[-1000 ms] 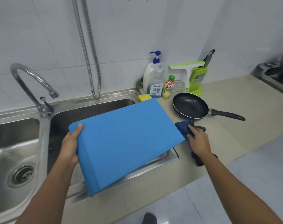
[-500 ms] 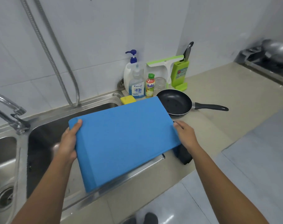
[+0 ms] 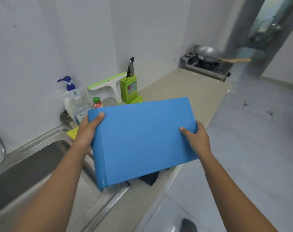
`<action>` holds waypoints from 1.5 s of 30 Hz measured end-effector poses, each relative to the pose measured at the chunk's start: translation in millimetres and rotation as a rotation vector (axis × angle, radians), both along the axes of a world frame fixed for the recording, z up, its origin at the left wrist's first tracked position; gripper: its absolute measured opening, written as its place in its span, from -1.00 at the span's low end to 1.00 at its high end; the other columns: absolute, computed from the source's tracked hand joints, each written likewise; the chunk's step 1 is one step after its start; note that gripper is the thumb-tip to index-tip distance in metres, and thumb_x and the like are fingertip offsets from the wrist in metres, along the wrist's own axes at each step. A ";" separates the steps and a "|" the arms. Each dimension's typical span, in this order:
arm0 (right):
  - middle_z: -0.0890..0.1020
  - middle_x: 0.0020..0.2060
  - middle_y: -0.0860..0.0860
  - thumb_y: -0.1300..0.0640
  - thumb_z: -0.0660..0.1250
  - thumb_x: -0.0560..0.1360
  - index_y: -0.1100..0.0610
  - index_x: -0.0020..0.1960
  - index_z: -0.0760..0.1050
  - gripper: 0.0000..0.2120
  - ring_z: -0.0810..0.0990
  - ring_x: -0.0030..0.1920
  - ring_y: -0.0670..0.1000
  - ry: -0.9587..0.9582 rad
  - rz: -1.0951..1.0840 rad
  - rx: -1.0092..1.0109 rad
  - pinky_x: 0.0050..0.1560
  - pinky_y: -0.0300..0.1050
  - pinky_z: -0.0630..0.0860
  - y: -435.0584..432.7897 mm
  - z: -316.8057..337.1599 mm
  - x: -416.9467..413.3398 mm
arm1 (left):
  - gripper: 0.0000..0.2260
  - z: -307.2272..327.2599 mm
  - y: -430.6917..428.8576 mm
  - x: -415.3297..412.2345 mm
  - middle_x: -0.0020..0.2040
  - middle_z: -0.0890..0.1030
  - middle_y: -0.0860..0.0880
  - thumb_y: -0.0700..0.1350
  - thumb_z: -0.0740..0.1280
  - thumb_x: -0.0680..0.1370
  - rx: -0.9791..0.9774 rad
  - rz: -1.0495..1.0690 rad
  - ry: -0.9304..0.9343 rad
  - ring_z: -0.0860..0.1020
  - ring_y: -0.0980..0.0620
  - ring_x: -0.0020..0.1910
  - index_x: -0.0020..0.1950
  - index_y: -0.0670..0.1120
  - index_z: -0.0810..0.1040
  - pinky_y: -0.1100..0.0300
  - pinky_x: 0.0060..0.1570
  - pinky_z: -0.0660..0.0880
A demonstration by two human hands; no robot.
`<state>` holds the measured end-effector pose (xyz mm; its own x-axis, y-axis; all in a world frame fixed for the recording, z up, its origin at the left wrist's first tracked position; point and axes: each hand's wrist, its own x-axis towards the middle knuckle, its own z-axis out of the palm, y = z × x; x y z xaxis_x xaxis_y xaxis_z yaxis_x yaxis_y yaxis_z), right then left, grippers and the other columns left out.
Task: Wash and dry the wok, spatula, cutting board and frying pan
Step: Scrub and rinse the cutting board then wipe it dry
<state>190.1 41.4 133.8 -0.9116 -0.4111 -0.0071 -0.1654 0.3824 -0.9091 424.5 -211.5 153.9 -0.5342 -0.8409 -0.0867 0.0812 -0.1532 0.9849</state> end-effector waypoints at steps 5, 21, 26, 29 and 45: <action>0.50 0.03 -0.18 -0.05 0.44 0.45 -0.07 0.25 0.37 -0.57 0.49 0.04 -0.05 0.047 -0.119 -0.048 0.00 -0.12 0.37 55.6 18.2 -95.4 | -0.58 17.2 29.7 -119.1 0.03 0.69 0.00 0.09 0.50 0.43 -0.130 -0.106 -0.063 0.69 0.02 -0.07 0.21 -0.01 0.53 0.08 -0.13 0.59; 0.50 0.26 -0.02 0.03 0.47 0.43 0.06 0.42 0.25 -0.35 0.51 0.20 0.05 0.061 -0.180 -0.123 0.06 -0.06 0.40 71.0 33.6 -358.3 | -0.36 30.6 70.1 -366.3 0.15 0.57 0.05 0.16 0.53 0.36 -0.303 0.059 -0.165 0.58 0.16 0.02 0.31 -0.07 0.41 0.20 -0.07 0.52; 0.50 0.24 -0.03 0.04 0.48 0.43 0.06 0.42 0.26 -0.35 0.50 0.16 0.02 0.051 -0.116 -0.154 0.04 -0.07 0.39 14.8 23.6 -412.9 | -0.50 25.9 34.0 -405.6 0.10 0.56 0.10 0.03 0.50 0.44 -0.301 0.141 -0.125 0.57 0.20 -0.01 0.28 -0.05 0.40 0.29 -0.17 0.47; 0.50 0.20 -0.04 0.02 0.48 0.43 0.06 0.41 0.27 -0.35 0.50 0.15 0.02 0.065 -0.054 -0.156 0.03 -0.08 0.38 -28.7 19.8 -449.8 | -0.57 22.1 5.0 -429.2 0.03 0.54 0.17 0.02 0.49 0.45 -0.307 0.204 -0.122 0.55 0.23 -0.04 0.23 -0.01 0.40 0.30 -0.19 0.45; 0.49 0.19 -0.06 0.02 0.50 0.41 0.07 0.41 0.28 -0.34 0.48 0.11 -0.01 0.065 0.204 -0.046 0.08 -0.06 0.40 -258.3 2.0 -620.9 | -0.50 -7.4 -151.2 -544.3 0.11 0.57 0.03 0.04 0.51 0.43 -0.176 0.430 -0.208 0.59 0.10 0.01 0.25 -0.08 0.40 0.18 -0.09 0.56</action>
<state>-430.8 -216.9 135.9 -0.8073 -0.5858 0.0723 -0.2942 0.2931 -0.9097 -119.8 -362.7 146.4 -0.1235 -0.9923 0.0087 -0.1000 0.0212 0.9948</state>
